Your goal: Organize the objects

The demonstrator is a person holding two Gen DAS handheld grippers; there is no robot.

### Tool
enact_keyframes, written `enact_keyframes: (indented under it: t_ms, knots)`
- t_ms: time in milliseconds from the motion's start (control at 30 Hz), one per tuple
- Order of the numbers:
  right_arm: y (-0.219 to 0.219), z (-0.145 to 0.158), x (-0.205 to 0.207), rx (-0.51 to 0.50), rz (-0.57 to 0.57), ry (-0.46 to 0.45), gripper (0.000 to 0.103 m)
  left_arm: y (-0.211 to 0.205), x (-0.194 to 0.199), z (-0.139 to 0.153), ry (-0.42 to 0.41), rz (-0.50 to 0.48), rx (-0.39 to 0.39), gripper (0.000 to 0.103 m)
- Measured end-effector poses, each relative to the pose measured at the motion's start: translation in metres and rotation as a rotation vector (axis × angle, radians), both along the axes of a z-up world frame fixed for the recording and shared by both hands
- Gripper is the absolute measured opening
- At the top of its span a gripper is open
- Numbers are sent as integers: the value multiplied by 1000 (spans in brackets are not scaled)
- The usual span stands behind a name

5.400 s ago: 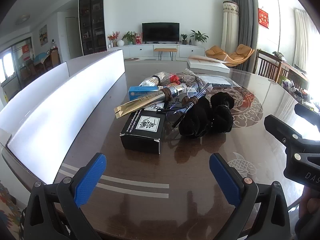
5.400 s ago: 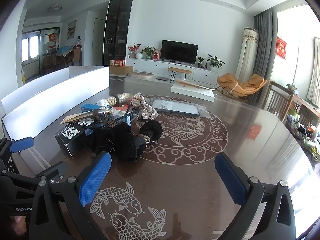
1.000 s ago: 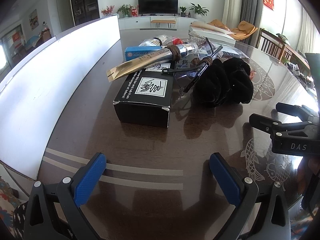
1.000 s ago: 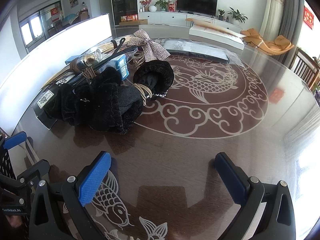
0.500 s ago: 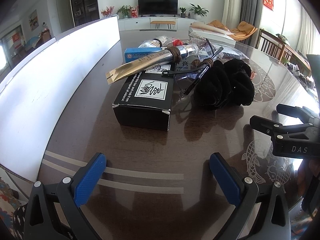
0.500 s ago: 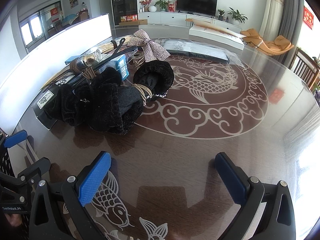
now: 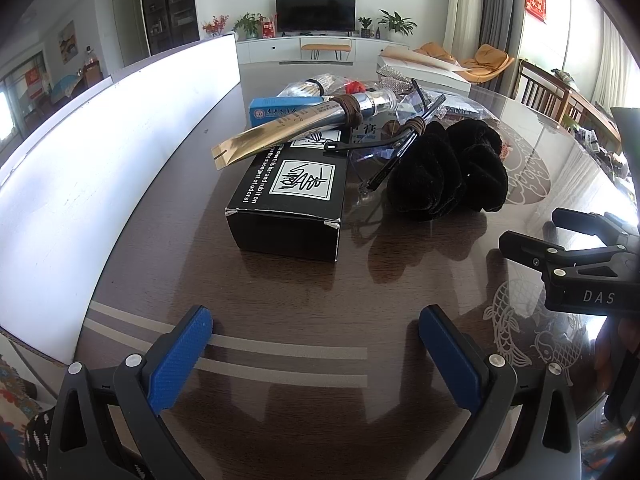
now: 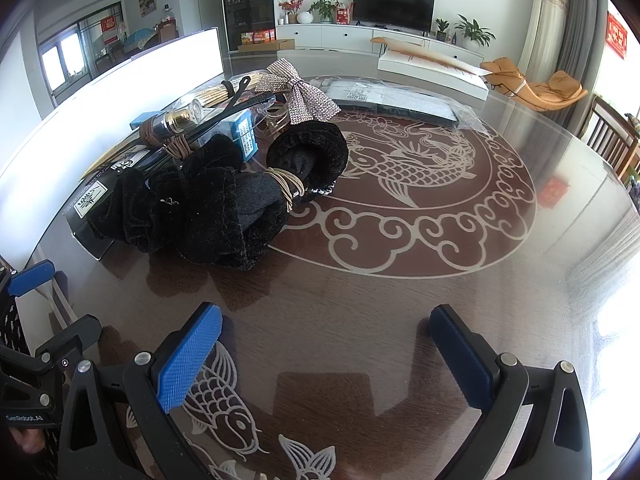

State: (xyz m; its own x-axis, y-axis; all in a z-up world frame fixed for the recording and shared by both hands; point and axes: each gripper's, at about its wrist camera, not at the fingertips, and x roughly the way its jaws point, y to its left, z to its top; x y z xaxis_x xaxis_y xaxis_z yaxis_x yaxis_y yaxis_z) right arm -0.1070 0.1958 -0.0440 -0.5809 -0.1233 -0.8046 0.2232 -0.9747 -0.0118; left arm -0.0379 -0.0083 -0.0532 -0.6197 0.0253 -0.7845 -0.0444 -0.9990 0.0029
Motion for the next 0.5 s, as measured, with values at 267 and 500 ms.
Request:
enact_keyframes:
  t_ms: [267, 500]
  knots:
    - [0, 0, 0, 0, 0, 0, 103, 0, 0, -1, 0, 0, 0, 103]
    - [0, 0, 0, -1, 0, 1, 103, 1, 0, -1, 1, 0, 0, 103]
